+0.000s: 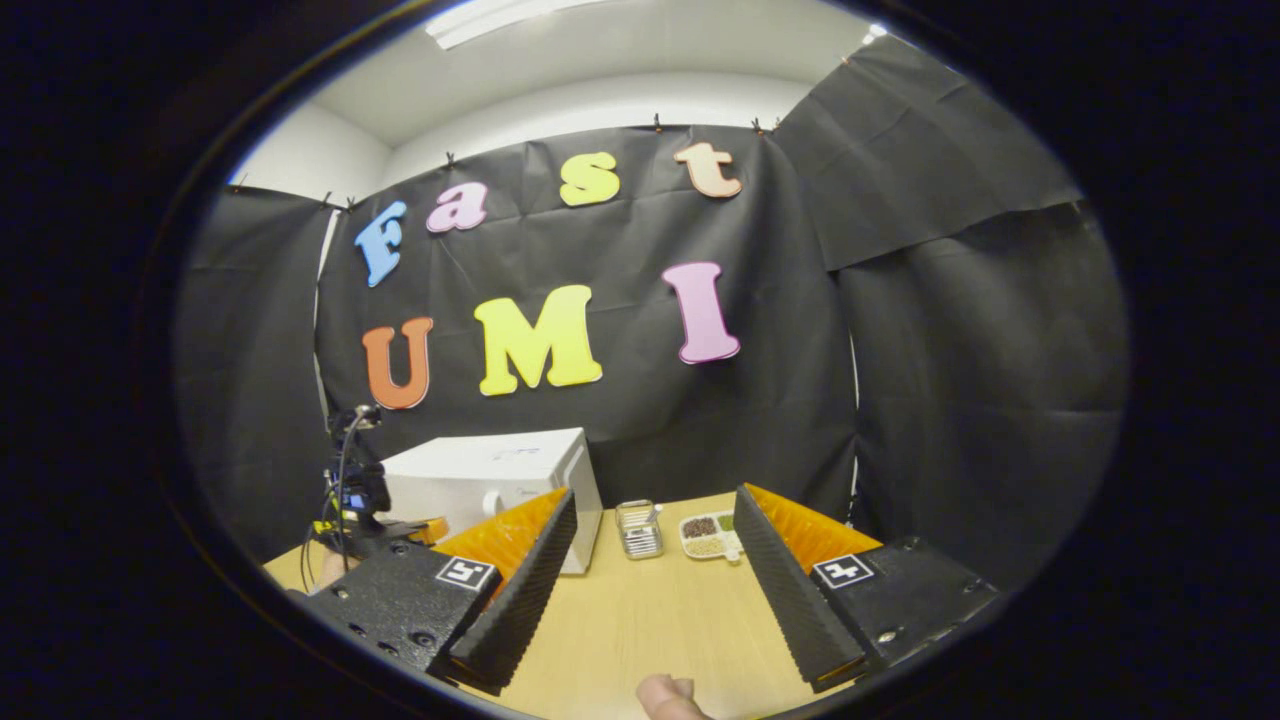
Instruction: Open the microwave oven with the left hand, put the food in, and close the microwave oven.
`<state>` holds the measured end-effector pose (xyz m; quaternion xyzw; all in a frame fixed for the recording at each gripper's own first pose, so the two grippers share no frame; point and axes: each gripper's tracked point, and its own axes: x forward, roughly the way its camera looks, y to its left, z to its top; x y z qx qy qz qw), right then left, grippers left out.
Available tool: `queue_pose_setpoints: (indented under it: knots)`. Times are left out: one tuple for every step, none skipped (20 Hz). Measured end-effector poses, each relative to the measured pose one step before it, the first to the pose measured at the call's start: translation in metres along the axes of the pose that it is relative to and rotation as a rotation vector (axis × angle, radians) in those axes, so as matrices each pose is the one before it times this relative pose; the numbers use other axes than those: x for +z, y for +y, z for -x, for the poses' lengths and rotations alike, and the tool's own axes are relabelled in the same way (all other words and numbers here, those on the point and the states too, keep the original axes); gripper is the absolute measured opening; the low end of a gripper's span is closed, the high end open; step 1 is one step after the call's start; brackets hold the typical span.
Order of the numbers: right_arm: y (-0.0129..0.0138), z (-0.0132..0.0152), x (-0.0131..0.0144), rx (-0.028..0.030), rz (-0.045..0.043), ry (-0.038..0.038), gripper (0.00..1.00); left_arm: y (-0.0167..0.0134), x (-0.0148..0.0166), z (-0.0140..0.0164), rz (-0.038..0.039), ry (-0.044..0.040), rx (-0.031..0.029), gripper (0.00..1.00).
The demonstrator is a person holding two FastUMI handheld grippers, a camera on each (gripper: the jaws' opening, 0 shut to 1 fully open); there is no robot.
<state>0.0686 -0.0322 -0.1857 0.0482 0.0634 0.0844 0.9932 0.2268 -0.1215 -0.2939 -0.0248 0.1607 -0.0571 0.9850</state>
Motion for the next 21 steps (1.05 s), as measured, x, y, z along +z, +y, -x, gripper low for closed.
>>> queue_pose_setpoints:
  knots:
    - [0.00145,0.00642,-0.00051,0.00243,-0.00249,0.00198,1.00,0.00107,0.00624,0.01889,0.00184,0.00080,-0.00127,0.01]
    - [0.00136,0.00724,0.00102,0.00003,-0.00282,-0.00073,1.00,-0.00371,0.00175,0.01015,-0.00043,0.00240,-0.01423,0.02]
    - [0.00012,0.00709,0.00044,-0.00048,-0.00326,-0.00093,0.91,0.00126,0.00416,0.01750,-0.01136,-0.00478,0.01075,0.29]
    - [0.00080,0.00767,-0.00018,0.00147,-0.00417,-0.00268,0.92,0.00459,0.00522,0.01529,-0.02236,-0.00863,0.02708,0.46]
    - [0.00087,0.00690,0.00178,-0.00057,-0.00532,-0.00397,0.92,0.00457,0.00390,0.01465,-0.02630,-0.00598,0.01861,0.78]
    - [0.00087,0.00584,0.00012,-0.00261,-0.00241,-0.00393,1.00,0.00324,0.00372,0.01366,-0.01888,-0.00992,0.01850,0.79]
    - [0.00054,0.00606,0.00094,-0.00458,0.00065,-0.00318,1.00,0.00059,0.00255,0.01529,-0.00711,-0.01143,0.00444,0.82]
    - [0.00091,0.00611,-0.00010,-0.00329,0.00170,-0.00330,1.00,-0.00056,0.00354,0.01364,0.00039,-0.01223,-0.00114,0.87]
    - [0.00115,0.00601,0.00056,-0.00137,0.00158,-0.00233,1.00,-0.00219,0.00501,0.01458,0.00578,-0.01916,-0.00857,0.94]
    - [0.00187,0.00724,0.00139,-0.00241,0.00185,-0.00487,1.00,-0.00029,0.00464,0.01383,0.00889,-0.01651,-0.00599,0.95]
    - [0.00187,0.00744,0.00201,0.00107,0.00167,-0.00618,1.00,0.00456,0.00526,0.01451,0.00690,-0.01727,0.01687,0.94]
    - [0.00329,0.00721,0.00271,0.00118,-0.00036,-0.00838,1.00,0.00425,0.00625,0.01488,0.00300,-0.01570,0.02023,0.95]
    - [0.00187,0.00752,0.00270,-0.00136,-0.00221,-0.00770,1.00,0.00327,0.00607,0.01507,0.00286,-0.01630,0.00442,0.95]
    - [0.00270,0.00770,0.00175,0.00227,-0.00170,-0.00801,1.00,0.00056,0.00583,0.01496,-0.00354,-0.01367,-0.00112,0.94]
    - [0.00284,0.00784,0.00131,0.00223,-0.00003,-0.00775,1.00,0.00380,0.00253,0.01497,-0.00264,-0.01447,0.00338,0.92]
    - [0.00137,0.00772,0.00116,-0.00176,-0.00203,-0.01009,1.00,0.00254,0.00642,0.01508,0.00194,-0.02065,0.00808,0.92]
    - [0.00221,0.00818,0.00176,-0.00193,-0.00107,-0.01056,1.00,0.00016,0.00601,0.01551,-0.00143,-0.02610,-0.00315,0.92]
    - [0.00289,0.00580,0.00015,0.00040,0.00328,-0.00761,1.00,-0.00006,0.00494,0.01574,-0.00057,-0.02178,-0.00684,0.92]
    - [0.00365,0.00655,-0.00125,0.00274,0.01280,-0.00448,0.91,0.00101,0.00370,0.01492,0.00222,-0.02055,0.00153,0.92]
    - [0.00313,0.00561,-0.00157,0.00460,0.01507,-0.00028,1.00,0.00284,0.00315,0.01367,0.00236,-0.02364,0.00658,0.92]
    - [0.00404,0.00384,-0.00107,0.00820,0.01490,0.00100,1.00,0.00396,0.00476,0.01102,0.00446,-0.02761,0.00844,0.92]
